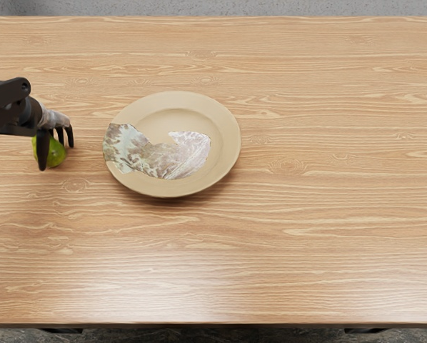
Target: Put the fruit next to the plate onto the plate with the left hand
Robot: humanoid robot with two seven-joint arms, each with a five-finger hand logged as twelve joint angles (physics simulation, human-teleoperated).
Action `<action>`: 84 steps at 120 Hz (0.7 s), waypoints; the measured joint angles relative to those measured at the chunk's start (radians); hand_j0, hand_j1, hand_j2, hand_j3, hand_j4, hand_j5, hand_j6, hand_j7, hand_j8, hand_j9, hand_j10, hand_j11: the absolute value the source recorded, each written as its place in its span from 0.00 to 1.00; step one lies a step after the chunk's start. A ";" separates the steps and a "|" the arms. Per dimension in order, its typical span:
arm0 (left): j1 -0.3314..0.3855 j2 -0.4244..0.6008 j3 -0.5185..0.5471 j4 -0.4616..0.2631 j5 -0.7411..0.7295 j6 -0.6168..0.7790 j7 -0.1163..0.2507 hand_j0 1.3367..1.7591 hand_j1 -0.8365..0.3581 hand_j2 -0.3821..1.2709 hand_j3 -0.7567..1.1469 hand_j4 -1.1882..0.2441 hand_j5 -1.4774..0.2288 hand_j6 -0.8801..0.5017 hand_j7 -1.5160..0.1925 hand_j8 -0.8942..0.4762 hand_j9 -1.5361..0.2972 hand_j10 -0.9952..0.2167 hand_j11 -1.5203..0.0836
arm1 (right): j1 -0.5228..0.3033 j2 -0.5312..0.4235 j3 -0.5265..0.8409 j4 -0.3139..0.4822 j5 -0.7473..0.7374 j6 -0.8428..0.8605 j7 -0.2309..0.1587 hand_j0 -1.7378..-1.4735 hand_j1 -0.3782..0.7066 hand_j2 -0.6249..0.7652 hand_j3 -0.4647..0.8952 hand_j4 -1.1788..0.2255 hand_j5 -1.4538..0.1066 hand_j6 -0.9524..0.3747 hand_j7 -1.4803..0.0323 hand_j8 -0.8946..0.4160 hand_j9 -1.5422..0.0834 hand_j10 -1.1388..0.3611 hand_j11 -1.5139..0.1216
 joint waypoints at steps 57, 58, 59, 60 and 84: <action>0.014 0.000 0.000 0.002 -0.004 0.015 0.000 0.76 0.55 0.29 0.40 0.51 0.53 0.30 0.55 0.34 0.52 0.45 0.59 | 0.000 0.000 0.000 0.000 0.000 0.000 0.000 0.30 0.05 0.45 0.34 0.82 0.91 0.70 0.96 0.66 0.93 0.74 0.91; 0.014 0.000 0.000 0.002 -0.004 0.015 0.000 0.76 0.55 0.29 0.40 0.51 0.53 0.30 0.55 0.34 0.52 0.45 0.58 | 0.000 0.000 0.000 0.000 0.000 0.000 0.000 0.30 0.05 0.45 0.34 0.82 0.91 0.70 0.96 0.66 0.93 0.74 0.91; 0.014 0.000 0.000 0.002 -0.004 0.015 0.000 0.76 0.54 0.29 0.40 0.51 0.53 0.30 0.55 0.34 0.52 0.45 0.58 | 0.000 0.000 0.000 0.000 0.000 0.000 0.000 0.30 0.05 0.45 0.34 0.82 0.91 0.70 0.96 0.66 0.93 0.74 0.91; 0.014 0.000 0.000 0.001 -0.004 0.015 0.000 0.76 0.54 0.29 0.40 0.51 0.53 0.30 0.55 0.33 0.52 0.44 0.58 | 0.000 0.000 0.000 0.000 0.000 0.000 0.000 0.30 0.05 0.45 0.34 0.82 0.91 0.70 0.96 0.66 0.93 0.74 0.91; 0.015 0.000 0.000 0.001 -0.004 0.014 0.000 0.76 0.51 0.34 0.40 0.47 0.49 0.31 0.51 0.34 0.48 0.40 0.53 | 0.000 0.000 0.000 0.000 0.000 0.000 0.000 0.30 0.05 0.45 0.34 0.82 0.91 0.70 0.96 0.66 0.93 0.74 0.91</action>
